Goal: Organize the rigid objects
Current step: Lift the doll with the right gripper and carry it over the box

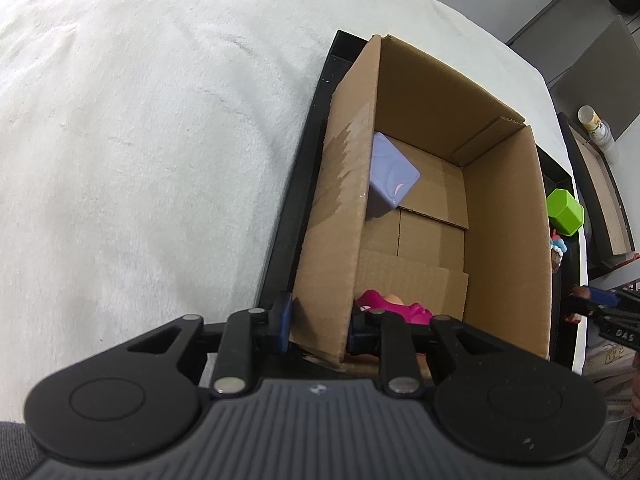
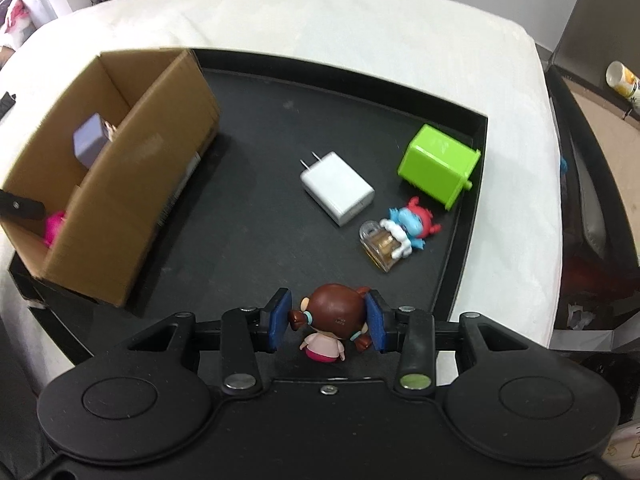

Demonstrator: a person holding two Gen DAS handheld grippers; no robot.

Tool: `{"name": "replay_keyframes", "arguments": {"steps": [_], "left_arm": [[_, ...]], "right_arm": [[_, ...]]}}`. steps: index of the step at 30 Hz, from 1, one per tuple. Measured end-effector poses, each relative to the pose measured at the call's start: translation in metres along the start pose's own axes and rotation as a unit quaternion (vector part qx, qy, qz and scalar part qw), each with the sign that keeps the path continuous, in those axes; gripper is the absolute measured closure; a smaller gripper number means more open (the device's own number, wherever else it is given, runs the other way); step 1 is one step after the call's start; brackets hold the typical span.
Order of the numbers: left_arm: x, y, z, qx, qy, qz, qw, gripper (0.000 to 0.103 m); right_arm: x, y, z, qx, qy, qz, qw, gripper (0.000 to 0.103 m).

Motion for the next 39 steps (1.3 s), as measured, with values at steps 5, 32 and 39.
{"name": "replay_keyframes", "arguments": {"steps": [5, 32, 39], "left_arm": [[0.001, 0.0, -0.002, 0.006, -0.003, 0.001, 1.0, 0.08], [0.001, 0.003, -0.001, 0.033, -0.001, 0.002, 0.9995, 0.079], [0.001, 0.004, -0.001, 0.036, -0.002, 0.001, 0.9993, 0.078]], "right_arm": [[-0.012, 0.013, -0.011, 0.0, -0.012, -0.009, 1.0, 0.063], [-0.079, 0.087, -0.046, 0.012, -0.06, -0.055, 0.997, 0.063], [-0.095, 0.104, -0.053, 0.011, -0.071, -0.067, 0.995, 0.063]]}}
Point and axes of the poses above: each gripper's, at about its wrist camera, not at the fingertips, and z roughly the way its jaws point, y to its left, x to its underside, the point moved 9 cm from there along z, roughly the way its jaws point, and after that the axes turned 1 degree about -x, right-handed, at the moved point
